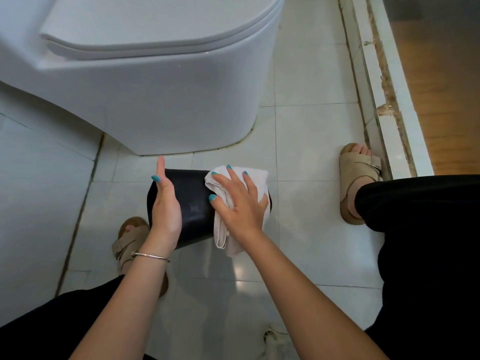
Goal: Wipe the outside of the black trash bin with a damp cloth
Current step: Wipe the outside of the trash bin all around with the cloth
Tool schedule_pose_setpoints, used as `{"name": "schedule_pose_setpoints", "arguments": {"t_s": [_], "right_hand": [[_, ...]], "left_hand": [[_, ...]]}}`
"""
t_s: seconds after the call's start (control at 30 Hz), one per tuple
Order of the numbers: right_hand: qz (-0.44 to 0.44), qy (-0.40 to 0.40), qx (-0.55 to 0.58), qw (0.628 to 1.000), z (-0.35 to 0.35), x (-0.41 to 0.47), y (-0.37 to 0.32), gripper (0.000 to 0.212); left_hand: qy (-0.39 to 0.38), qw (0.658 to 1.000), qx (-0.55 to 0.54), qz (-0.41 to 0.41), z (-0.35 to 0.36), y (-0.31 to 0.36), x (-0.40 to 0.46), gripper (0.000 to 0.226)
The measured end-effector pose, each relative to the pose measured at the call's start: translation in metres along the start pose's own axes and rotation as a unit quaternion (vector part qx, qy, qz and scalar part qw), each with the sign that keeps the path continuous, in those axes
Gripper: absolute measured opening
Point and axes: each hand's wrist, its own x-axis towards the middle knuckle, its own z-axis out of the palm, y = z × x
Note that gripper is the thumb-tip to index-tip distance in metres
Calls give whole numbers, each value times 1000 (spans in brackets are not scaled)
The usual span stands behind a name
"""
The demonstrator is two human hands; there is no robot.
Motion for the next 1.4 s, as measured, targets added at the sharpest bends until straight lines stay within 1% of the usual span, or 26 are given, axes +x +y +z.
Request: {"name": "schedule_pose_setpoints", "arguments": {"t_s": [0.1, 0.2, 0.3, 0.4, 0.47, 0.6, 0.73, 0.83, 0.9, 0.93, 1.03, 1.13, 1.27, 1.4], "right_hand": [[-27, 1, 29, 999, -1, -9, -13, 47], [-60, -5, 61, 996, -7, -14, -29, 49], [-56, -13, 73, 996, -16, -9, -25, 48], [-55, 3, 98, 994, -22, -4, -9, 48], [-34, 16, 112, 993, -22, 0, 3, 46], [52, 46, 111, 991, -23, 7, 34, 51], [165, 94, 178, 965, -22, 5, 55, 43], [185, 104, 187, 959, -22, -3, 44, 38], [165, 94, 190, 963, -21, -8, 32, 36], [143, 92, 198, 965, -21, -11, 26, 35], [47, 73, 216, 972, -20, -17, -3, 38], [-15, 38, 185, 982, -17, -22, -28, 40], [-38, 43, 165, 985, -16, -7, -18, 45], [-18, 37, 176, 984, -19, 13, -18, 44]], "left_hand": [[-33, 999, -12, 28, 10, 2, -3, 49], [-73, 994, -75, 23, 26, 10, 2, 51], [-90, 986, -134, 29, 35, 13, 5, 54], [-101, 988, -114, 24, 41, 19, 2, 55], [-102, 991, -82, 33, 41, 24, 2, 55], [-100, 993, -40, 39, 36, 25, 4, 54], [-133, 989, -17, 63, 40, 23, -3, 54], [-153, 986, -7, 69, 44, 25, -5, 60], [-158, 985, -12, 72, 45, 25, -8, 66], [-156, 985, -15, 74, 46, 25, -10, 65], [-141, 987, 7, 76, 52, 23, -3, 53], [-126, 990, -5, 62, 52, 22, 0, 49], [-107, 992, -19, 69, 53, 20, 5, 51], [-124, 989, -7, 82, 55, 22, 8, 52]]}}
